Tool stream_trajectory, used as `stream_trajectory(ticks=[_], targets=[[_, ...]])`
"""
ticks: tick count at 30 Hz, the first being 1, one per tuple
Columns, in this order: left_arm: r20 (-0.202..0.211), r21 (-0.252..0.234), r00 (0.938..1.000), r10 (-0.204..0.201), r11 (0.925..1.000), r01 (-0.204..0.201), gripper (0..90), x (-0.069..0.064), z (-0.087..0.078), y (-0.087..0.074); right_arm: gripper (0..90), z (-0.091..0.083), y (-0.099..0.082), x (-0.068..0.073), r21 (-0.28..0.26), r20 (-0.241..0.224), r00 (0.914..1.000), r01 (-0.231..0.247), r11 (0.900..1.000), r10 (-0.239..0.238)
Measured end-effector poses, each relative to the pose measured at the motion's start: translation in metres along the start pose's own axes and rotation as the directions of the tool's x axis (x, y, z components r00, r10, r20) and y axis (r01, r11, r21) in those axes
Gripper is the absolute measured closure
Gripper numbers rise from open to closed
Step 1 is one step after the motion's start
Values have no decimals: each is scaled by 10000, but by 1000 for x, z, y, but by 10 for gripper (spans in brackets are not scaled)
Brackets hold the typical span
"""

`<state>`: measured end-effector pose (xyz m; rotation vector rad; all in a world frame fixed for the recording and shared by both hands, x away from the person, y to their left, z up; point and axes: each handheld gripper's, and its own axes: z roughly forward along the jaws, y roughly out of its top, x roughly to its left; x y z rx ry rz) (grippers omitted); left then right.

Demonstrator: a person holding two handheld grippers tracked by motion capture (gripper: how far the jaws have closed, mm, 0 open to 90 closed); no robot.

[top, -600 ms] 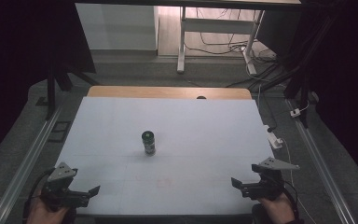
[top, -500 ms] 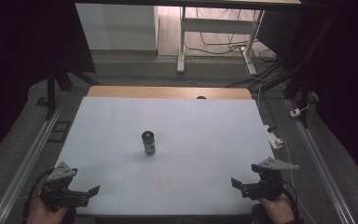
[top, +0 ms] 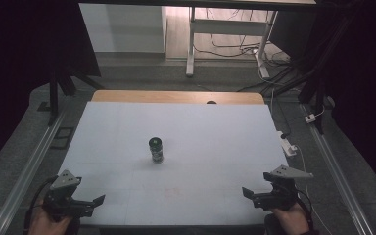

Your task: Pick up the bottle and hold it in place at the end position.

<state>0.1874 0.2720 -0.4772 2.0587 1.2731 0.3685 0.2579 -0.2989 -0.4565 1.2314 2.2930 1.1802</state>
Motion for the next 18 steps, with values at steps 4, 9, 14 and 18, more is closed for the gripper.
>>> stream_trajectory(ticks=[4,9,14,18], targets=[[92,3,10000,-14,10000,14,0,1,0,0,0,0,0,0,5,-4,10000,6,10000,-6],[182,-18,9998,-31,10000,32,0,1,0,1,0,0,0,0,34,-25,10000,38,10000,-38],[238,-304,9997,-18,9995,25,0,1,-3,4,0,1,0,0,82,-38,10000,42,10000,-42],[266,-396,9996,80,9992,-70,0,-1,-3,6,0,1,1,0,103,-37,10000,52,9999,-52]])
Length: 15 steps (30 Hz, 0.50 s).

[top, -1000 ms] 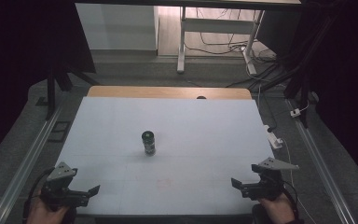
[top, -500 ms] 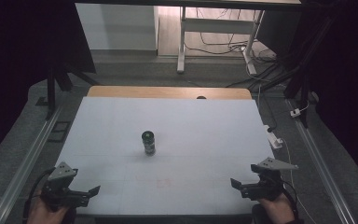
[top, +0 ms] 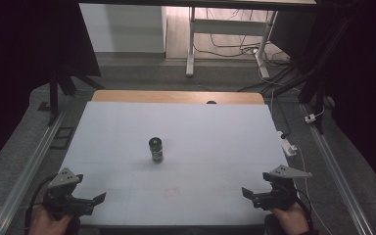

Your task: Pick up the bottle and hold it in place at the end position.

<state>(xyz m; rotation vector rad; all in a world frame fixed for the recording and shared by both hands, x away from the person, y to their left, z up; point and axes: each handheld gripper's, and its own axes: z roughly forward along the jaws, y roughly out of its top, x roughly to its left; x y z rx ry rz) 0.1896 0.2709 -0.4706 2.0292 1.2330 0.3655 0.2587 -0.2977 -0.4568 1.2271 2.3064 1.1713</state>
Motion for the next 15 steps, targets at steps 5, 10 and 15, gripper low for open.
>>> stream_trajectory(ticks=[5,10,15], targets=[[105,-43,9999,90,10000,-90,0,-3,2,5,0,0,0,0,18,-14,10000,27,10000,-27],[174,-143,9998,110,9998,-107,0,-4,3,8,0,1,0,0,38,-20,10000,46,10000,-46],[400,-307,9985,383,9988,-371,0,-5,9,14,0,1,0,1,60,-4,10000,89,9999,-89]])
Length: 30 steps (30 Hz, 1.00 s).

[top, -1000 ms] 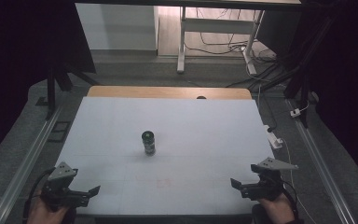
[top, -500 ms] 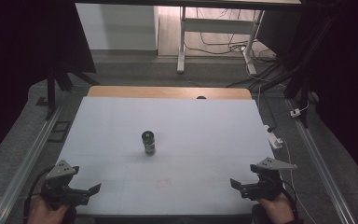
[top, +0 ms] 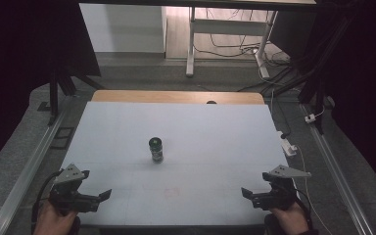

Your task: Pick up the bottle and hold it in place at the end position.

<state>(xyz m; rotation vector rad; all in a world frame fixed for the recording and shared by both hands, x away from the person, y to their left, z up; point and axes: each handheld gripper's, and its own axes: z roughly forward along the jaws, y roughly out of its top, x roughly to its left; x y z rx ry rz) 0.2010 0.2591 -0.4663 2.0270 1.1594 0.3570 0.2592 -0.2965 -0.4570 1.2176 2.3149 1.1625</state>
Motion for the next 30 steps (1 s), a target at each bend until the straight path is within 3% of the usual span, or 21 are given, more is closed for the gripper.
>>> stream_trajectory(ticks=[13,19,30], targets=[[828,46,9949,569,9983,-575,0,1,21,13,0,0,0,1,27,-5,10000,24,10000,-24],[1097,-181,9924,564,9983,-548,0,5,34,22,0,1,0,1,39,-10,10000,45,10000,-45],[1144,-317,9892,918,9956,-887,0,7,54,37,0,1,1,1,66,-16,10000,85,9999,-85]])
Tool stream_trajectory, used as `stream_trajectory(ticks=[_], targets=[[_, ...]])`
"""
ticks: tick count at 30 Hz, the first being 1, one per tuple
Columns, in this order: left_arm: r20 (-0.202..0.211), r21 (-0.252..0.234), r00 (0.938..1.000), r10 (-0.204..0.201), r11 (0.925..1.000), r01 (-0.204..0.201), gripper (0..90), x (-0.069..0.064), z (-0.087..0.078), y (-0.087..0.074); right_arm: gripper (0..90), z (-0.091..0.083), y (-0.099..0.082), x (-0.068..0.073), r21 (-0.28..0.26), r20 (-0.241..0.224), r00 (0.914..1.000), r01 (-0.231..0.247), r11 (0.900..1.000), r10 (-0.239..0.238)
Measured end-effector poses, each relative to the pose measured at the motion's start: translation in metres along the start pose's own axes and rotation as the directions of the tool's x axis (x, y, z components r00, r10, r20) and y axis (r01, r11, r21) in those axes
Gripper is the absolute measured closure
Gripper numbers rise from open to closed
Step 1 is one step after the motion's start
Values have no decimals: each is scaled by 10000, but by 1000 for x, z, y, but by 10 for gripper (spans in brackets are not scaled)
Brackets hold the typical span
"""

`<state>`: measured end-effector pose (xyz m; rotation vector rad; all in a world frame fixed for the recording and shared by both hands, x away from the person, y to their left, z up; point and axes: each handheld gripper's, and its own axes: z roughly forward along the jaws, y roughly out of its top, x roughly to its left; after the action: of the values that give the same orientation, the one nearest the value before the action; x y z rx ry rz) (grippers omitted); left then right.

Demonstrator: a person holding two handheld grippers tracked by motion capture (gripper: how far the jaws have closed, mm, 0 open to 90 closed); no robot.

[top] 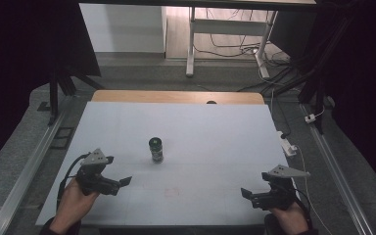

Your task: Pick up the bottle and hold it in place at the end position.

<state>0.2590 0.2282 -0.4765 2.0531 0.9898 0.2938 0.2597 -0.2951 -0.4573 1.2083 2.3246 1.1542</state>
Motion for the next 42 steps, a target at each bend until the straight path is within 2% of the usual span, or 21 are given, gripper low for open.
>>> stream_trajectory(ticks=[4,11,17,21,28,34,38,40,42], targets=[[1,-24,9999,106,9999,-106,0,3,6,7,0,0,0,0,23,-15,10000,0,10000,0],[-39,248,9995,302,9992,-300,0,6,20,20,0,0,0,0,62,-28,10000,9,10000,-9],[-290,110,9996,-45,9999,48,0,11,31,30,0,1,0,0,71,-46,10000,14,10000,-13],[-30,85,10000,-54,9999,55,0,15,40,36,0,1,0,0,81,-53,10000,34,10000,-34],[88,311,9992,403,9987,-405,0,22,59,47,0,1,0,0,107,-78,10000,51,9999,-50],[189,461,9980,596,9971,-605,0,25,78,53,0,1,1,0,127,-87,9999,56,9999,-55],[358,594,9956,861,9943,-881,0,26,91,57,0,2,1,0,132,-120,9999,46,9999,-45],[474,666,9925,1127,9910,-1157,0,26,101,60,0,2,1,0,167,-122,9999,62,9998,-60],[499,715,9906,1277,9888,-1311,0,26,105,61,0,2,1,0,167,-125,9999,65,9998,-63]])
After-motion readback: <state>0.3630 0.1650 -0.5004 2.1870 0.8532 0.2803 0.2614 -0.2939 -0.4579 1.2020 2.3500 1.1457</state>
